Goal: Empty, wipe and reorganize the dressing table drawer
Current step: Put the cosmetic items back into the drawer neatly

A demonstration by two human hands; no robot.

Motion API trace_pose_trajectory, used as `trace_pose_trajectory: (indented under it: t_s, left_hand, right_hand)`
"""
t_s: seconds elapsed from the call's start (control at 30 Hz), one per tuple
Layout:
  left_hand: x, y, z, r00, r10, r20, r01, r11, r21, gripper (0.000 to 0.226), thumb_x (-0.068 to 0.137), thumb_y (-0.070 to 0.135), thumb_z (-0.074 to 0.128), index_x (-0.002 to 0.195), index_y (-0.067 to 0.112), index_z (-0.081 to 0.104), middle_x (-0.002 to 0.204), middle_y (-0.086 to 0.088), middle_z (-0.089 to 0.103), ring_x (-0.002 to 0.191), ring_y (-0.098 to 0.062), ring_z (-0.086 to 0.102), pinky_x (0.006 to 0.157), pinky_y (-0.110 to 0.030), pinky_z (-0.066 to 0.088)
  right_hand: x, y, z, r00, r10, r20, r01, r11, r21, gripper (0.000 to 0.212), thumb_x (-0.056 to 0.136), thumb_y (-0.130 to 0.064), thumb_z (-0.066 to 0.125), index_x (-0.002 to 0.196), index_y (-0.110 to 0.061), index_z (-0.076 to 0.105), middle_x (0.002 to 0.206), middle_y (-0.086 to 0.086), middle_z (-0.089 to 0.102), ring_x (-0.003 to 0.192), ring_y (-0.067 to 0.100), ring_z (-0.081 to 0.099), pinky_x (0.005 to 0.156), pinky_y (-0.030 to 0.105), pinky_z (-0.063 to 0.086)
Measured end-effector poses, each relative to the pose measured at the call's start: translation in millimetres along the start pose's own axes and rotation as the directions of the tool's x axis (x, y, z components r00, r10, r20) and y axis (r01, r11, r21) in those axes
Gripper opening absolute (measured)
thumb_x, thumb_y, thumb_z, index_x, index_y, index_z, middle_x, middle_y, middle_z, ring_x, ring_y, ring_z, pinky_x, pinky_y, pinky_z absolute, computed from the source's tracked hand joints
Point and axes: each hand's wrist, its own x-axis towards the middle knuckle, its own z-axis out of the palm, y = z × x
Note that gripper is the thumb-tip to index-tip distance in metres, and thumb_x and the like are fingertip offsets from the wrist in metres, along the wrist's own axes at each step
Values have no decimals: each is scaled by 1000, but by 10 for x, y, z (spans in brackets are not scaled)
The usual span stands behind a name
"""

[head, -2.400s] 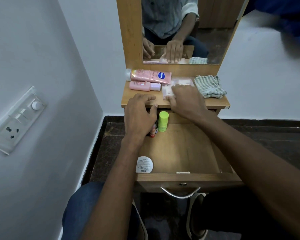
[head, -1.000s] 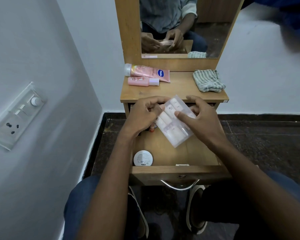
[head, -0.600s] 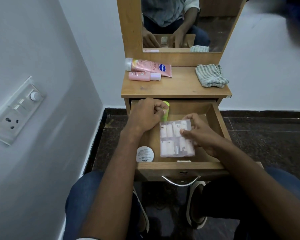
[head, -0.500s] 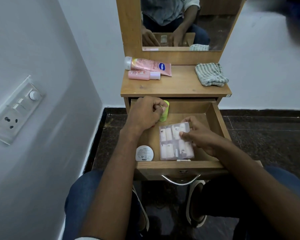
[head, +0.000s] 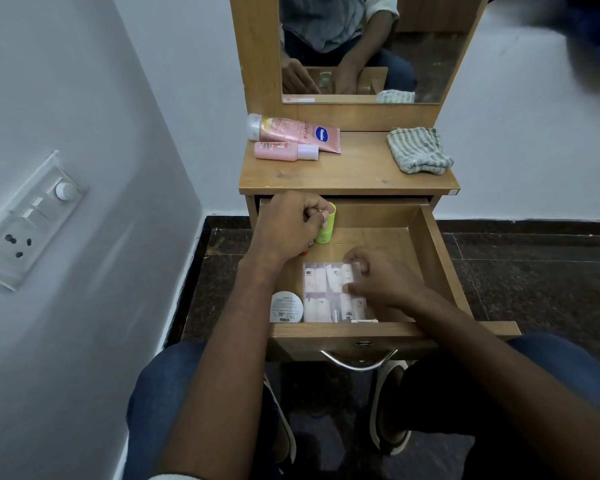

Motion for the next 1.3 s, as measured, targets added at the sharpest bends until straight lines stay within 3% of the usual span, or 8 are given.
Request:
trace_pose_trajectory:
  t_s: [0.17,0.33,0.53,0.63,0.87,1.07,1.17,1.3]
  left_hand:
    - [-1,6,-2,1000,-5,-8,5,1000,5,17,99,20,68,100,28,82,75,13,76,53,-9,70,67,-45,66]
    - [-9,47,-15,1000,-14,-18,15,999,41,16,101,21,69,102,29,83,73,17,75,52,-4,70,70,-41,66]
    - [42,218,-57,993,-25,-119,43,988,146,13,101,29,70,101,32,82,68,26,66,67,0,70,90,-24,56]
    - [84,264,-69,970,-41,-240,77,987,141,12,99,31,71,100,32,83,86,19,77,79,-3,71,75,-31,59]
    - [221,253,-235,935,-51,-351,136,966,221,16,98,29,68,105,32,82,100,11,79,84,-10,67,70,-27,48]
    - [640,95,-454,964,55,-260,64,900,431,36,100,19,61,135,19,70,135,-7,64,123,-30,59,100,-48,52]
    - [815,41,-473,984,39,-171,61,838,542,39,103,22,57,142,18,66,141,-9,62,130,-33,52,103,-48,48]
    - [917,-46,-447,986,72,-148,38,774,632,41,100,23,65,141,20,66,141,-6,61,132,-31,49,102,-45,46]
  right_hand:
    - [22,-4,36,999,-5,-41,4,999,-38,40,89,-32,80,125,-26,64,101,-6,54,99,15,50,61,24,29]
    - [62,-82,-58,956,-57,-289,30,995,-98,21,91,-31,78,104,-16,74,103,-2,64,98,16,59,79,32,45]
    - [226,-397,-298,872,-106,-478,56,992,-117,10,90,-25,69,81,-22,70,80,-6,64,77,19,64,69,35,54]
    - [368,-633,-422,845,-146,-515,118,989,-87,9,89,-20,66,82,-20,72,79,-3,67,76,18,63,67,30,46]
    - [840,-1037,-590,772,-223,-596,224,972,-72,12,90,-10,61,87,-14,73,90,4,71,85,20,63,65,29,42]
    - [1366,-1042,-800,850,-369,-377,261,915,-308,51,90,-1,60,139,-14,58,133,9,63,123,32,54,95,39,44]
    - [1507,-1003,-810,889,-387,-244,285,886,-367,64,90,3,57,149,-20,49,148,5,56,133,30,50,108,44,44]
    - [1619,-903,-806,887,-390,-247,261,864,-430,65,88,-1,56,149,-22,47,150,3,53,134,30,48,109,47,43]
